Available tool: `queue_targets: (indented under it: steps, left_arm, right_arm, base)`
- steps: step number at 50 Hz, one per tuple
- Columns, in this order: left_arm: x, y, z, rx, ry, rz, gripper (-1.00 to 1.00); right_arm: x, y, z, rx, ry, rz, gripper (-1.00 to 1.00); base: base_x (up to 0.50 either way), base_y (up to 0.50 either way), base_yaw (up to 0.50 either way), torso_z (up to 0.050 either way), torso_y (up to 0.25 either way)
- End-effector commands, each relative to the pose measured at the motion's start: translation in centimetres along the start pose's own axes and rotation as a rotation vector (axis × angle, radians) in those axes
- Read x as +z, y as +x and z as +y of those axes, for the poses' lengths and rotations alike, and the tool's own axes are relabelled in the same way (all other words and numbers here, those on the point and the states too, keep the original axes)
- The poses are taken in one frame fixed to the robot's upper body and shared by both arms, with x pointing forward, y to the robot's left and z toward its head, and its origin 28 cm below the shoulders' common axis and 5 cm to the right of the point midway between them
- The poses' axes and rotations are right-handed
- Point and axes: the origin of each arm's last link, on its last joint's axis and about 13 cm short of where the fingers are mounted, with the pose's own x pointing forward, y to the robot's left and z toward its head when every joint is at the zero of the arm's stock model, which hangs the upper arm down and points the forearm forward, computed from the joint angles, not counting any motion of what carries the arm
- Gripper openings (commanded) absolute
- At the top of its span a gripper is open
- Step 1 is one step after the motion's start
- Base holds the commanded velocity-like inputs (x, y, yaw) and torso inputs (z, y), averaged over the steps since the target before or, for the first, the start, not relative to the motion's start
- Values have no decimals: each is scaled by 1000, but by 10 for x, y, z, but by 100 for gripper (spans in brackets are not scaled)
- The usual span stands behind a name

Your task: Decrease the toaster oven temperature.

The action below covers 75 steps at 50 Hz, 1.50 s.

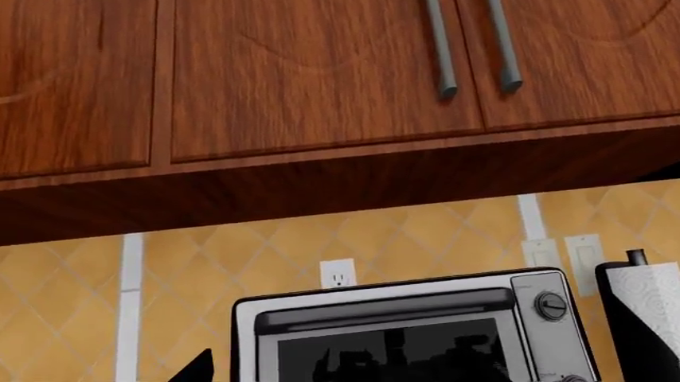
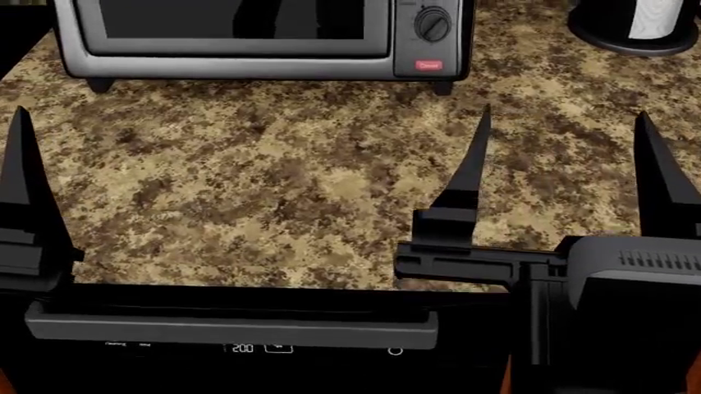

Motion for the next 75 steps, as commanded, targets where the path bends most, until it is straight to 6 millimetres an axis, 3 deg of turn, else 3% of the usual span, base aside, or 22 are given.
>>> queue_targets:
  steps: [1, 41, 44, 75]
  left_arm:
    - [2, 1, 1, 4, -2, -1, 100]
    - [4, 1, 2, 7, -3, -11, 100]
    - [-5, -6, 1, 8, -4, -10, 100]
    - [-5, -6, 2, 9, -7, -7, 100]
  right_arm:
    - [0, -1, 0, 2, 2, 11, 100]
    - [-1, -3, 2, 22, 8, 18, 100]
    - [0, -3, 2, 24, 8, 18, 100]
    - [1, -6, 4, 24, 33, 29, 100]
  base:
    - [266, 0, 0, 0, 0]
    - [271, 0, 0, 0, 0]
    - [271, 0, 0, 0, 0]
    - [245, 0, 0, 0, 0]
